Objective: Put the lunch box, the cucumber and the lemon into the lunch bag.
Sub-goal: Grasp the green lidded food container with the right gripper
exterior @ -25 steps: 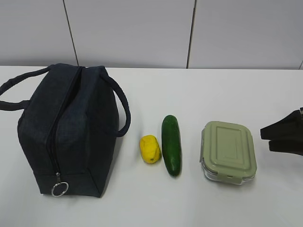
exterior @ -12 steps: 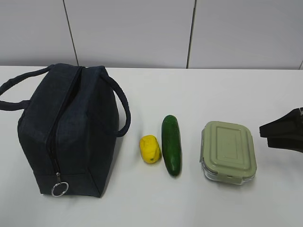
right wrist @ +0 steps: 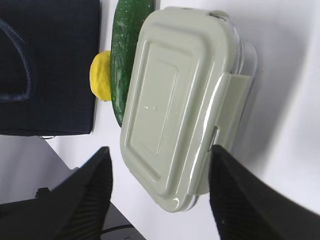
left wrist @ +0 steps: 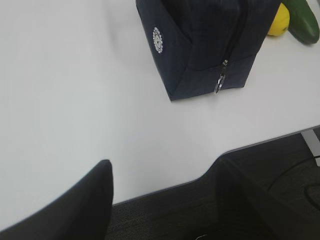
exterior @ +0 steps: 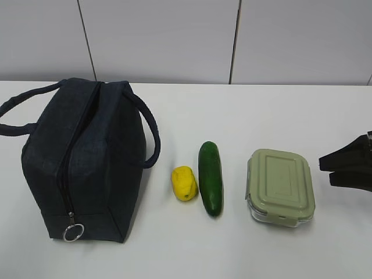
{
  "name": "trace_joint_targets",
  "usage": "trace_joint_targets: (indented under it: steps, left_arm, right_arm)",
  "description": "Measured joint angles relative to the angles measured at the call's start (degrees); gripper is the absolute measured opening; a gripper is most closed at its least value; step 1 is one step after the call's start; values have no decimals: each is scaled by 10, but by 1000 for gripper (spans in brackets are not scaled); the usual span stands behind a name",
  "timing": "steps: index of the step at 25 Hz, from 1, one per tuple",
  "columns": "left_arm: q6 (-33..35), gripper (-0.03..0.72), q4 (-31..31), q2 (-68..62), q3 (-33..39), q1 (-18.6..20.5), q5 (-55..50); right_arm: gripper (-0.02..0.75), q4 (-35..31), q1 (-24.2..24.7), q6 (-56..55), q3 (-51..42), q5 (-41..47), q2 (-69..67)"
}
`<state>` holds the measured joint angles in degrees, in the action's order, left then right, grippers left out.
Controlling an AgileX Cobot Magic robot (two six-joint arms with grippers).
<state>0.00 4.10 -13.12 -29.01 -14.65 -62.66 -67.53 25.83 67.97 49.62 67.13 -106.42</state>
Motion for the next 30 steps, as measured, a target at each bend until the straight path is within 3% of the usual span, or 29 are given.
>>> trace_joint_targets:
  steps: [9,30]
  left_arm:
    - [0,447,0,0,0,0,0]
    - [0,447,0,0,0,0,0]
  right_arm:
    - [582,0,0,-24,0,0,0]
    - [584,2,0,-16,0,-14,-41]
